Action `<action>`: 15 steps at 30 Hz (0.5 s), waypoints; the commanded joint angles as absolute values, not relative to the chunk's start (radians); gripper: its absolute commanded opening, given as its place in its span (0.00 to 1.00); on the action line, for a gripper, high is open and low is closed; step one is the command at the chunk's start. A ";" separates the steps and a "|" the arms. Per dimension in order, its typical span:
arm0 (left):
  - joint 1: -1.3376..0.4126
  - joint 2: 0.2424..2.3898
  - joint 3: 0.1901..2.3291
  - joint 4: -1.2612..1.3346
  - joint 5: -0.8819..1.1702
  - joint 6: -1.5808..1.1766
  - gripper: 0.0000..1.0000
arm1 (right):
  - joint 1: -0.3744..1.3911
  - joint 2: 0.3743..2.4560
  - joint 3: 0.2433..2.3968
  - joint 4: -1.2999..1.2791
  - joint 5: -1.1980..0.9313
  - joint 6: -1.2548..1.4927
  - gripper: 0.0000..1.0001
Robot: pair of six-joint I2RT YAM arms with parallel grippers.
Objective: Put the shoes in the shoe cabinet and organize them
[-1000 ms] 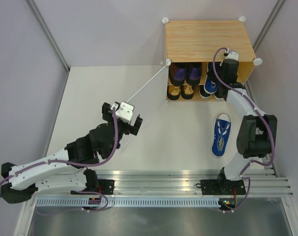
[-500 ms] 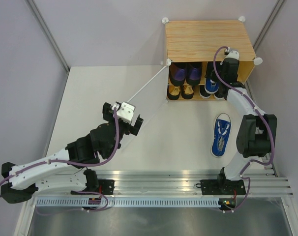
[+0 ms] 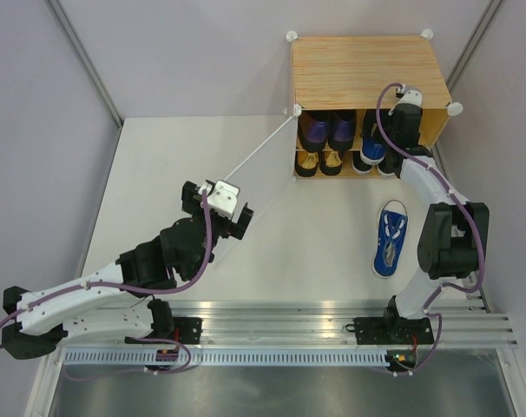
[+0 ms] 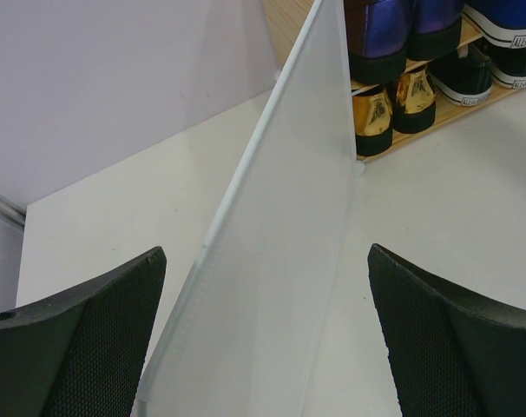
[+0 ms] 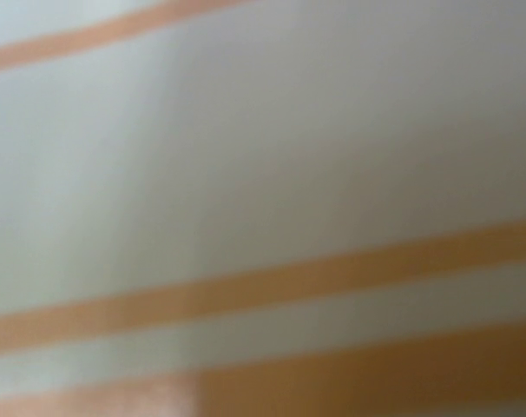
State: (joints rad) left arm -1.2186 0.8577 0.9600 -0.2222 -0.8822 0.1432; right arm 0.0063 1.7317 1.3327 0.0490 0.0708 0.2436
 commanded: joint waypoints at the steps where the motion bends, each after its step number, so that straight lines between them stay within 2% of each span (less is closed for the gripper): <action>1: -1.216 0.859 0.976 -0.198 -0.891 0.178 0.99 | 0.006 1.649 1.333 0.144 0.031 0.252 0.84; 15: -1.216 0.844 0.979 -0.204 -0.888 0.179 1.00 | 0.006 1.543 1.279 0.121 0.041 0.253 0.84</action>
